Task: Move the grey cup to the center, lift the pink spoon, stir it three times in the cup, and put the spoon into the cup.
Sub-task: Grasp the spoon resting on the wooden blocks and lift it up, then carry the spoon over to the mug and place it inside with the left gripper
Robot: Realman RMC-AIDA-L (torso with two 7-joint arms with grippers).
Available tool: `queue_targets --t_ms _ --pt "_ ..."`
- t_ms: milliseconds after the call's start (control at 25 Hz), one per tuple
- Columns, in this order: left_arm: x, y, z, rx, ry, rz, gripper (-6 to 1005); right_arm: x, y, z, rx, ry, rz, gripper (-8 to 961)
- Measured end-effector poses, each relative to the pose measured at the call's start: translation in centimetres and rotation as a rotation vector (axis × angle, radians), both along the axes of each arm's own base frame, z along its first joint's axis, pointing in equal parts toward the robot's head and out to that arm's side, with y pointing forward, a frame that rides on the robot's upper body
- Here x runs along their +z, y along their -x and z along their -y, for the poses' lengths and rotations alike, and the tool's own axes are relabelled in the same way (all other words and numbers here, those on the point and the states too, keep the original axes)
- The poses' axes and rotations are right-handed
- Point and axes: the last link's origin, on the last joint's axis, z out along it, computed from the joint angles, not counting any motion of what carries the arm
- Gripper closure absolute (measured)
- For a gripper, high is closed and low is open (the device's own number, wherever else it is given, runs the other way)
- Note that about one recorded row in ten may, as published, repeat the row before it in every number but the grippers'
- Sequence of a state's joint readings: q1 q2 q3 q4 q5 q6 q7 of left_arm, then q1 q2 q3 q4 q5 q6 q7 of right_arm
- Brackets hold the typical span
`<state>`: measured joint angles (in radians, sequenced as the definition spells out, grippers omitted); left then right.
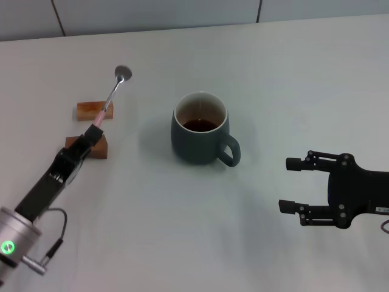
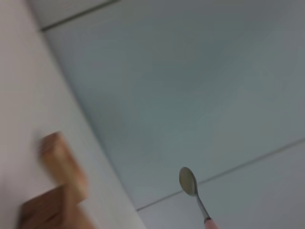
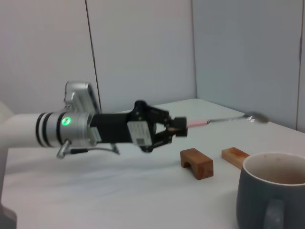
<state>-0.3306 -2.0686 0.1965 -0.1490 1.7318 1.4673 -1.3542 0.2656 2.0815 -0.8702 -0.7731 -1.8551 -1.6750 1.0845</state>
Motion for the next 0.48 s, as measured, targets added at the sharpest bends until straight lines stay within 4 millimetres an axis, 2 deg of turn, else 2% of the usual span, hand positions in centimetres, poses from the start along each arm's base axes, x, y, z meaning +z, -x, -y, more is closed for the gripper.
queue_targets --t_ms 240,320,360,480 --pt "3.6 -1.7 -3.8 -0.265 0.004 -0.127 856 0.2 0.0 -0.2 0.0 -0.007 0.0 170" --pt "6.0 -2.4 -5.6 -0.367 0.004 -0.206 855 0.2 0.1 -0.3 -0.002 -0.005 0.0 170" --pt "6.5 -2.6 -5.9 -0.384 0.0 -0.224 854 0.2 0.1 -0.3 -0.004 -0.004 -0.001 170" --pt "10.2 -3.7 -7.8 -0.5 -0.013 -0.379 852 0.2 0.1 -0.4 -0.005 -0.004 0.0 170"
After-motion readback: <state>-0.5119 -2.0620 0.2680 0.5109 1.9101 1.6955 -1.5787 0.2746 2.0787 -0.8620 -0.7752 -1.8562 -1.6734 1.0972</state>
